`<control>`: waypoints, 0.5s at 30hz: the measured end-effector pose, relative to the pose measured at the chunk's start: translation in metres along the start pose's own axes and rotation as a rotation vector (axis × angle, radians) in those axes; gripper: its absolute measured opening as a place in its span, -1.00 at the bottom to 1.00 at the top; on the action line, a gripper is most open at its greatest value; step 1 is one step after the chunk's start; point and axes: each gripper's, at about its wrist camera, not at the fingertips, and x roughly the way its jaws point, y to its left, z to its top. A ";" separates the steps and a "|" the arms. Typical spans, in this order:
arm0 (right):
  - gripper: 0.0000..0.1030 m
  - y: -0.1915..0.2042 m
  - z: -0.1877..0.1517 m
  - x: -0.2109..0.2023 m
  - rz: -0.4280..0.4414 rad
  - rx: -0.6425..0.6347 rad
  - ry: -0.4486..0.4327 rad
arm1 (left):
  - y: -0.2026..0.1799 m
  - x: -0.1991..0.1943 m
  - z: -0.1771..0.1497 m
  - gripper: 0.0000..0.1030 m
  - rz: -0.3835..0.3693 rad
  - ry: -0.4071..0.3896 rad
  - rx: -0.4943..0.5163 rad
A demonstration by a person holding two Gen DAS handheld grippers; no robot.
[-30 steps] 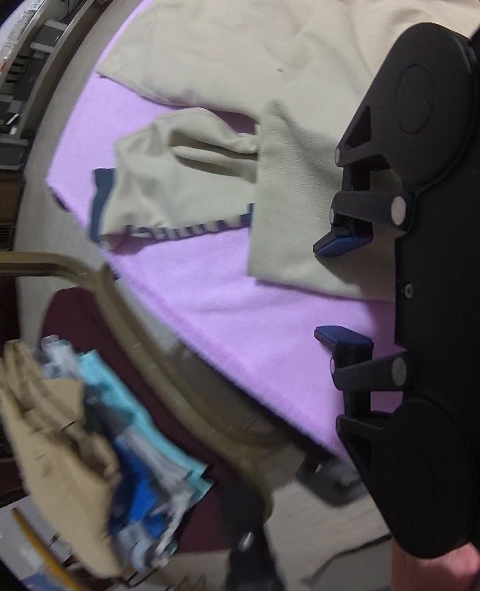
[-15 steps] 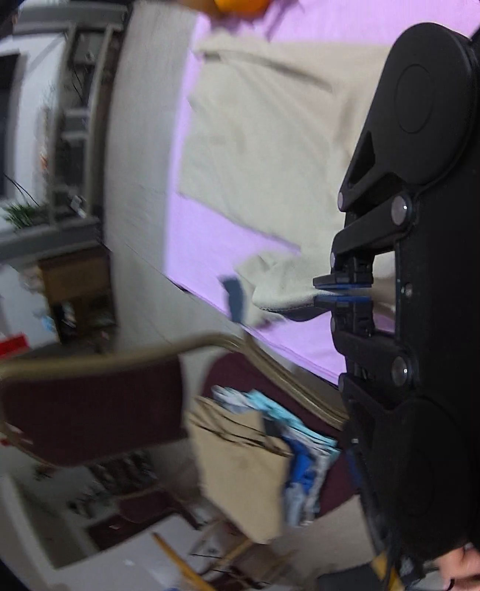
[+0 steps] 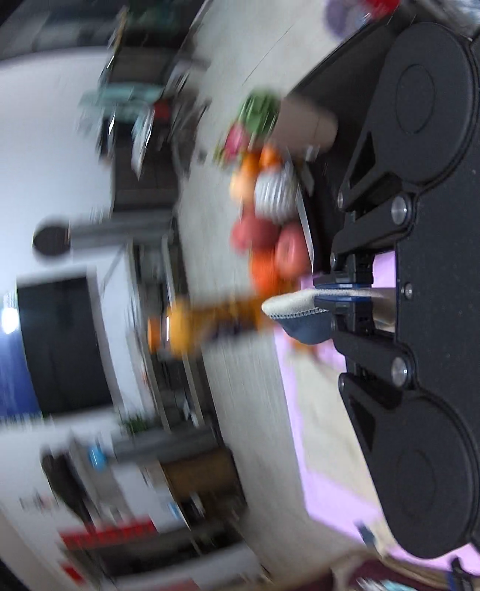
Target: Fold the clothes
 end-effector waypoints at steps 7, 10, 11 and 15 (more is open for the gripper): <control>-0.93 -0.058 -0.025 0.062 -0.223 0.077 -0.005 | -0.077 0.024 -0.009 -0.17 -0.066 0.046 0.188; -0.93 -0.064 -0.030 0.082 -0.315 0.053 -0.045 | -0.104 0.029 -0.015 -0.17 -0.106 0.046 0.249; -0.93 -0.066 -0.032 0.088 -0.342 0.043 -0.055 | -0.113 0.030 -0.017 -0.17 -0.120 0.047 0.268; -0.93 -0.086 -0.035 0.108 -0.379 0.039 -0.010 | -0.127 0.039 -0.026 -0.17 -0.159 0.042 0.314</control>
